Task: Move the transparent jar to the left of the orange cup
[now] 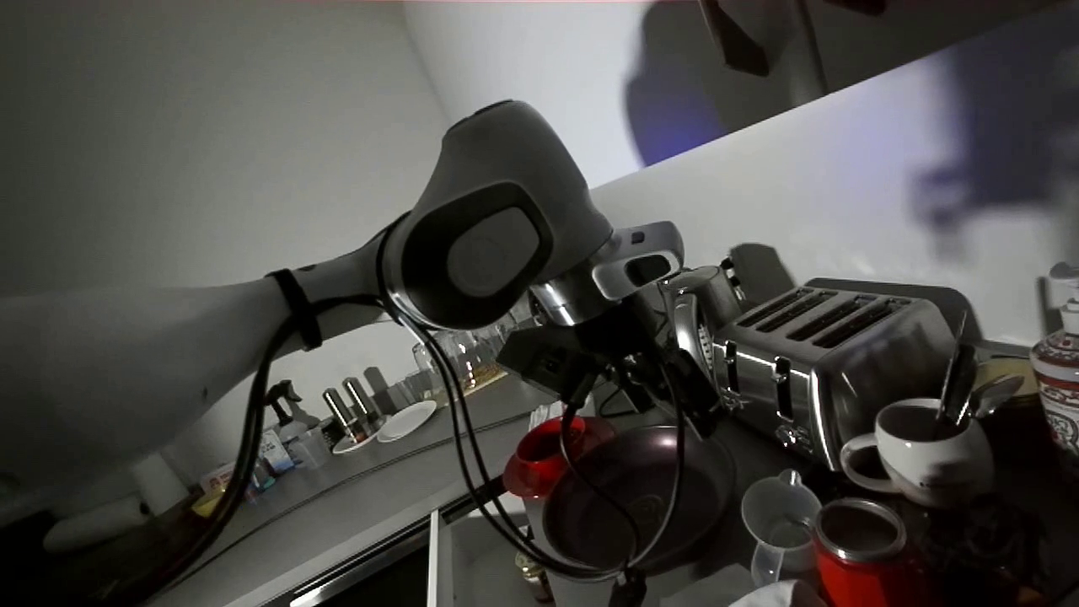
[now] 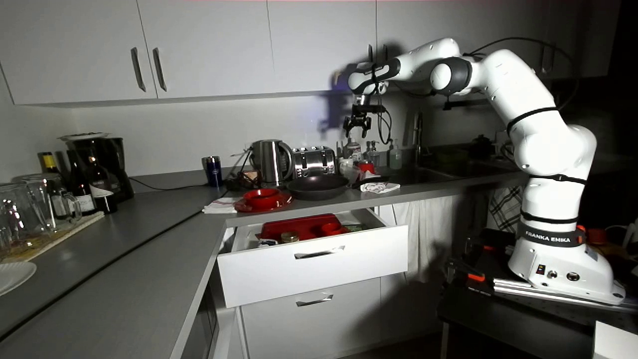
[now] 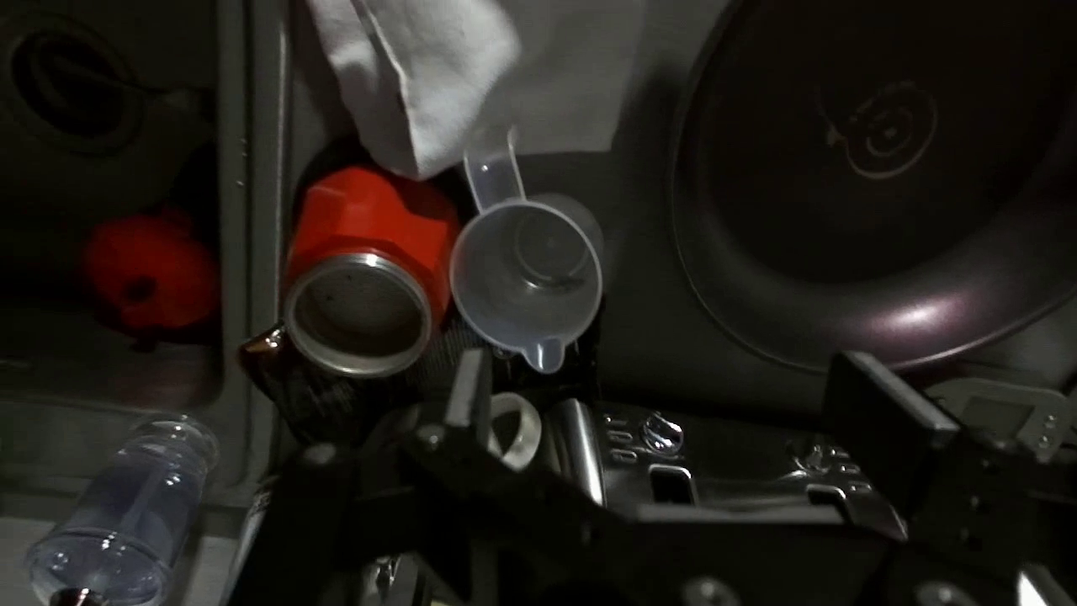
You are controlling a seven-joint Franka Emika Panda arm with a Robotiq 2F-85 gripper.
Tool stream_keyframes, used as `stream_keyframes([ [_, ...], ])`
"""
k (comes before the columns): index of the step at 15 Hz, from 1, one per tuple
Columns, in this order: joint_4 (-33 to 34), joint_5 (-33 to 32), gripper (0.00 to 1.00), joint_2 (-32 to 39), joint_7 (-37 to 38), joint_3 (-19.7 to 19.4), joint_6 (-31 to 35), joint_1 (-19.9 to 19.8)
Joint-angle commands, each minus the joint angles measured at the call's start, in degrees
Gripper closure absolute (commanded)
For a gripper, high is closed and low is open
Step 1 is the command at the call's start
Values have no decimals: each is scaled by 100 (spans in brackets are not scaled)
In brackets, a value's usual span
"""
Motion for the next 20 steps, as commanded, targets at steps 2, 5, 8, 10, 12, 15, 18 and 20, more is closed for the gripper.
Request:
stream_keyframes([
  [2,-1648,-401,0,-1084,-469,-43,136,56],
  [5,-2424,-530,0,-1526,-856,9,247,12],
  [8,-3206,-473,0,-1959,-1382,-145,349,141],
  [10,-3750,-516,0,-2249,-1781,-165,467,164],
  [12,-4311,-569,0,-2555,-2191,-199,640,191],
  [15,-5169,-667,0,-3030,-2741,-269,961,229],
  [18,-6076,-805,0,-3536,-3046,-360,1398,275],
  [20,-6687,-931,0,-3889,-3169,-436,1662,305],
])
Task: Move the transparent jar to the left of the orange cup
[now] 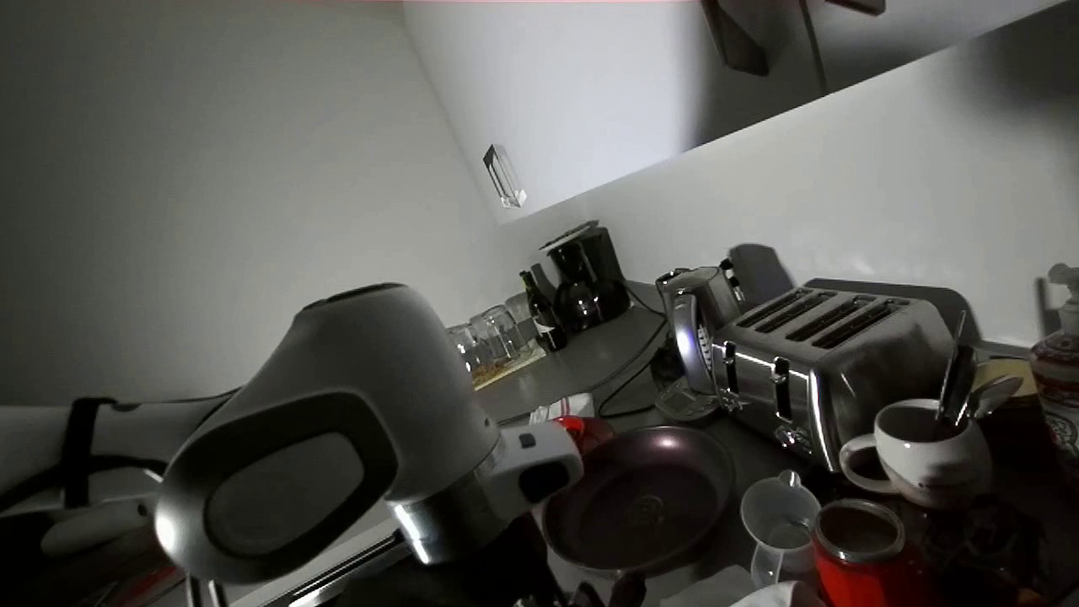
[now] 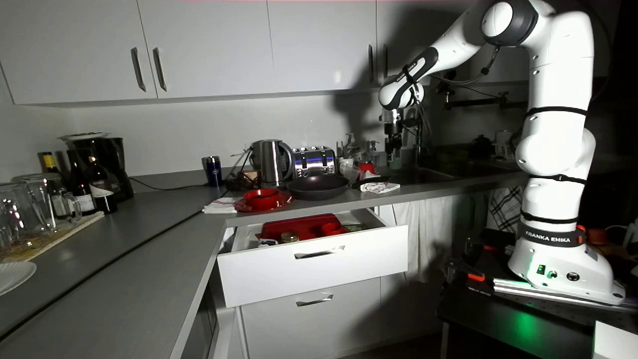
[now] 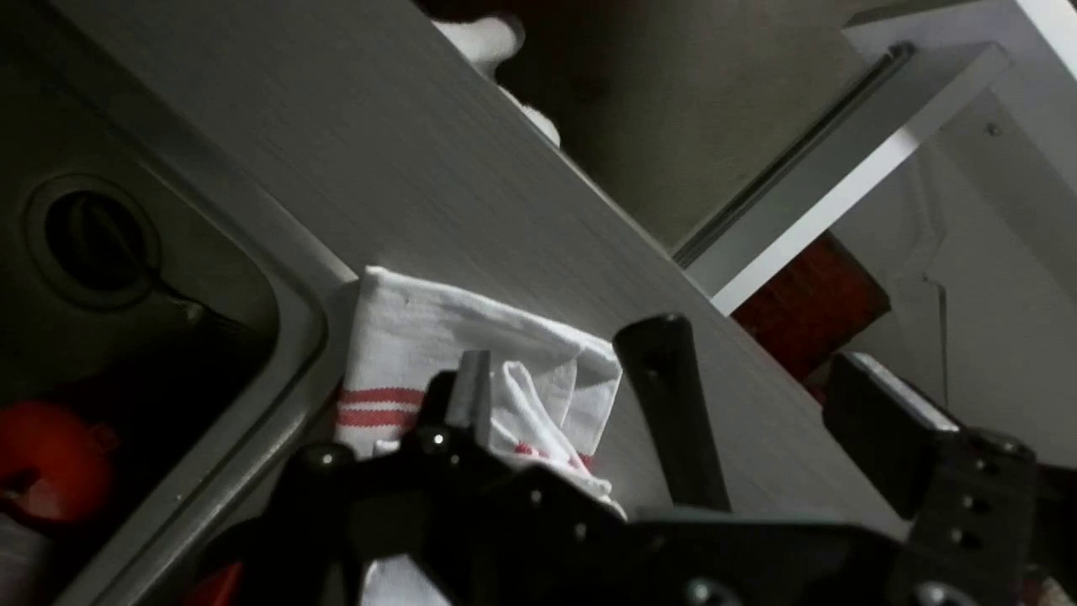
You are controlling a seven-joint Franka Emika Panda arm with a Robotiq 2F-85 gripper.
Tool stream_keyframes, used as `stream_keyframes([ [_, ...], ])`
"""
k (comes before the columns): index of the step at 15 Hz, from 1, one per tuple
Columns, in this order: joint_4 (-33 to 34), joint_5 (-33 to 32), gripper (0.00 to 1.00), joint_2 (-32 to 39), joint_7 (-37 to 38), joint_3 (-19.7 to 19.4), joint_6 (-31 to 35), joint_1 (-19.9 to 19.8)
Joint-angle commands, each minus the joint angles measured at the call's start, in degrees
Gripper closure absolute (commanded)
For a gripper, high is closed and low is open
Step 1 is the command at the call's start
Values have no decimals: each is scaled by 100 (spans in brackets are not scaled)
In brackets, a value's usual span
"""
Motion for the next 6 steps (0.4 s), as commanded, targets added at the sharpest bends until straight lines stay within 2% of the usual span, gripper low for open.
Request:
stream_keyframes([
  [1,-1432,-316,0,-954,-265,-215,629,155],
  [2,-1745,-348,0,-1139,-278,-256,799,164],
  [3,-922,-177,0,-519,-168,-272,396,208],
  [6,-1515,-262,0,-902,-184,-342,646,242],
])
